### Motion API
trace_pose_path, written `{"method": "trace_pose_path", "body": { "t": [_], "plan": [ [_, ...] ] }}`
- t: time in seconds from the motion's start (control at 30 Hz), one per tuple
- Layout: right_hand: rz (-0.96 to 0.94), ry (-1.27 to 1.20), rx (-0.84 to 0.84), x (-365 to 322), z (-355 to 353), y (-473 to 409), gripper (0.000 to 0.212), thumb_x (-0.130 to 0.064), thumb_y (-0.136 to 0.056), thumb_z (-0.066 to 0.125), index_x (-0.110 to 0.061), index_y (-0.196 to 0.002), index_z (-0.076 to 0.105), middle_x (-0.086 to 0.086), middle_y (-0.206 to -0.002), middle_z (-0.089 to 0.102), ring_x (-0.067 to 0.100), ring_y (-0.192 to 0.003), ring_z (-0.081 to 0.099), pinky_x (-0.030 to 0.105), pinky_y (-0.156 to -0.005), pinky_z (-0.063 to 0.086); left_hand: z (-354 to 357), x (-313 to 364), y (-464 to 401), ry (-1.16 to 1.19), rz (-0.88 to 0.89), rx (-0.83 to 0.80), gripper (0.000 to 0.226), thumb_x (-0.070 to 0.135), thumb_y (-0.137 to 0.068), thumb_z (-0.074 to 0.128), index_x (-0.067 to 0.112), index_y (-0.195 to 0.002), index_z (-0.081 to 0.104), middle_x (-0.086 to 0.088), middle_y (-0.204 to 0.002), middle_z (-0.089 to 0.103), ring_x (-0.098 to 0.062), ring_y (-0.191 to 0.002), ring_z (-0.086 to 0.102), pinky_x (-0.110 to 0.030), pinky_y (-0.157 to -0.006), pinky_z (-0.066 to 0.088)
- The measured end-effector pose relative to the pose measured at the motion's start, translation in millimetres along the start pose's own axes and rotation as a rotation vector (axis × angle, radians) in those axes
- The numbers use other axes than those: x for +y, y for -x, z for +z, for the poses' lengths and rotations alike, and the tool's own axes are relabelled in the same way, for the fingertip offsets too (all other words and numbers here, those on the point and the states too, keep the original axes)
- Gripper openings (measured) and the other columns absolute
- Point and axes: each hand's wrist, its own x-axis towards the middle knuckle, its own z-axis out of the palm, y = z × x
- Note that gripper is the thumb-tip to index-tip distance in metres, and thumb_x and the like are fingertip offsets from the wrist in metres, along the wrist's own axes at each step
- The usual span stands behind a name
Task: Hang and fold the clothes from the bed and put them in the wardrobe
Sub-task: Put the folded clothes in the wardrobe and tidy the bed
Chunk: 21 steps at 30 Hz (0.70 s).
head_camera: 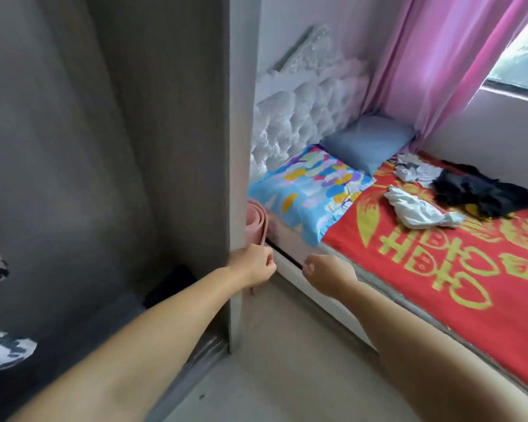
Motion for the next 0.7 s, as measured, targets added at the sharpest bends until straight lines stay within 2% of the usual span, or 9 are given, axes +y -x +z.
{"method": "trace_pose_path", "body": {
  "t": [0.17,0.33,0.47,0.6,0.7],
  "plan": [
    [0.054,0.025,0.044,107.1,-31.7,26.5,0.031,-0.04,-0.096,0.042,-0.02,-0.106,0.063,0.003,-0.108,0.067,0.028,-0.099,0.062,0.034,-0.08,0.05,19.9,106.0,-39.8,-0.038,0.106,-0.018,0.027,0.031,-0.09,0.045,0.022,-0.105,0.064,-0.005,-0.113,0.065,-0.029,-0.107,0.059,-0.033,-0.086,0.048],
    [0.201,0.017,0.053,242.1,-47.0,63.4,0.032,-0.037,-0.098,0.038,-0.016,-0.101,0.061,0.004,-0.098,0.067,0.026,-0.088,0.064,0.029,-0.065,0.045,54.7,223.9,-78.2,-0.11,0.251,-0.024,0.025,0.029,-0.09,0.044,0.02,-0.1,0.064,-0.005,-0.11,0.066,-0.028,-0.104,0.059,-0.031,-0.076,0.042],
    [0.335,0.013,0.041,336.0,-60.8,92.2,0.031,-0.034,-0.098,0.037,-0.015,-0.091,0.06,0.0,-0.088,0.063,0.021,-0.075,0.057,0.027,-0.058,0.04,84.8,307.5,-103.4,-0.089,0.358,-0.081,0.025,0.031,-0.09,0.043,0.019,-0.097,0.065,-0.002,-0.105,0.066,-0.026,-0.099,0.059,-0.034,-0.078,0.047],
    [0.444,-0.014,0.045,403.3,-69.2,107.8,0.033,-0.033,-0.099,0.036,-0.014,-0.089,0.06,0.0,-0.084,0.062,0.022,-0.076,0.059,0.028,-0.057,0.041,106.8,374.8,-134.8,-0.111,0.471,-0.121,0.029,0.032,-0.094,0.042,0.015,-0.101,0.065,-0.004,-0.103,0.065,-0.026,-0.094,0.06,-0.035,-0.074,0.048],
    [0.497,-0.051,0.028,440.9,-64.1,105.5,0.033,-0.033,-0.099,0.036,-0.013,-0.087,0.06,0.0,-0.085,0.064,0.023,-0.077,0.06,0.03,-0.063,0.047,126.1,408.6,-167.1,-0.115,0.518,-0.174,0.03,0.03,-0.095,0.041,0.013,-0.101,0.065,-0.004,-0.1,0.066,-0.025,-0.089,0.061,-0.032,-0.064,0.044]
  ]
}}
